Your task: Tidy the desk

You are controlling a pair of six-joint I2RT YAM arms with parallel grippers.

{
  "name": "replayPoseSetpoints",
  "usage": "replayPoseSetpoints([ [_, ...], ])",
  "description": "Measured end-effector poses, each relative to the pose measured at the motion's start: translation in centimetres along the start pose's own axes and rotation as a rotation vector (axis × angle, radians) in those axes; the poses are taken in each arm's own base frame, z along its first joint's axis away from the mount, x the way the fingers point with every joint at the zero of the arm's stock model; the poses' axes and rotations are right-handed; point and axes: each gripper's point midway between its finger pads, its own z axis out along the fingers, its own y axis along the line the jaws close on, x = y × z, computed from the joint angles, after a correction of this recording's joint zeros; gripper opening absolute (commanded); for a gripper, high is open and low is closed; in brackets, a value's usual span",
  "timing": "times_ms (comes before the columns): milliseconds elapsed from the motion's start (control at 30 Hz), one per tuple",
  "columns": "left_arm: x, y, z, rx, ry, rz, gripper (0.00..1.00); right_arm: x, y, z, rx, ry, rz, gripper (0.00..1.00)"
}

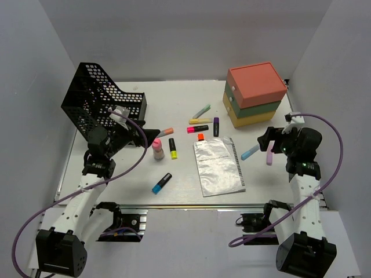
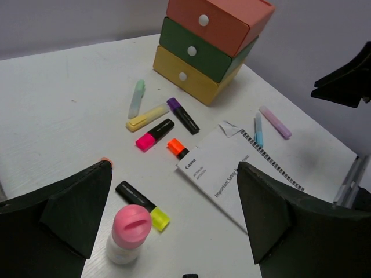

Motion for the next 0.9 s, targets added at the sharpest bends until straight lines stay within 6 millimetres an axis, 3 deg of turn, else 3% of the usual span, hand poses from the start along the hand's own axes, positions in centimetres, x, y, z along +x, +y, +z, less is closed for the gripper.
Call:
replayPoseSetpoints([
  [133, 0.4, -0.8, 0.5, 0.058, 0.012, -0.040, 0.98, 0.3, 1.1, -0.4, -0.080, -0.014, -0.102, 0.89],
  [267, 1.3, -1.4, 1.9, 0.103, 0.071, -0.091, 0.98, 2.3, 2.6, -0.8, -0.193, -0.001, -0.222, 0.89],
  [433, 1.2, -2.5, 6.9, 0.174, 0.193, -0.157, 0.83, 2.2, 3.3, -1.4, -0.241, -0.027, -0.308, 0.86],
  [467, 1.3, -2.8, 7.8, 0.186, 0.209, -0.164, 0.66, 2.1, 3.4, -1.5, -0.246, -0.035, -0.314, 0.73],
  [500, 1.3, -3.3, 8.7, 0.197, 0.225, -0.175, 0.54, 1.9, 3.6, -1.7, -0.256, -0.043, -0.323, 0.52],
  [533, 1.3, -3.6, 9.6, 0.206, 0.240, -0.183, 0.42, 1.8, 3.8, -1.8, -0.270, -0.051, -0.330, 0.11],
  [567, 1.3, -3.9, 10.7, 0.214, 0.255, -0.191, 0.23, 1.8, 4.1, -1.9, -0.288, -0.055, -0.327, 0.00],
  [600, 1.2, -4.3, 11.8, 0.224, 0.264, -0.201, 0.17, 1.9, 4.4, -1.9, -0.305, -0.054, -0.313, 0.00],
  [667, 1.2, -4.6, 14.3, 0.234, 0.276, -0.218, 0.15, 2.1, 4.7, -1.8, -0.328, -0.046, -0.294, 0.00],
  [700, 1.4, -4.6, 15.5, 0.234, 0.280, -0.231, 0.17, 2.2, 4.7, -1.7, -0.338, -0.038, -0.279, 0.18],
  [800, 2.5, -4.3, 18.8, 0.220, 0.296, -0.283, 0.32, 2.8, 4.7, -1.3, -0.354, -0.002, -0.220, 0.48],
  [867, 3.6, -4.0, 20.9, 0.212, 0.309, -0.339, 0.43, 3.1, 4.6, -1.2, -0.359, 0.015, -0.192, 0.56],
  [900, 3.9, -3.9, 22.0, 0.211, 0.306, -0.368, 0.53, 3.2, 4.6, -1.1, -0.363, 0.021, -0.183, 0.56],
])
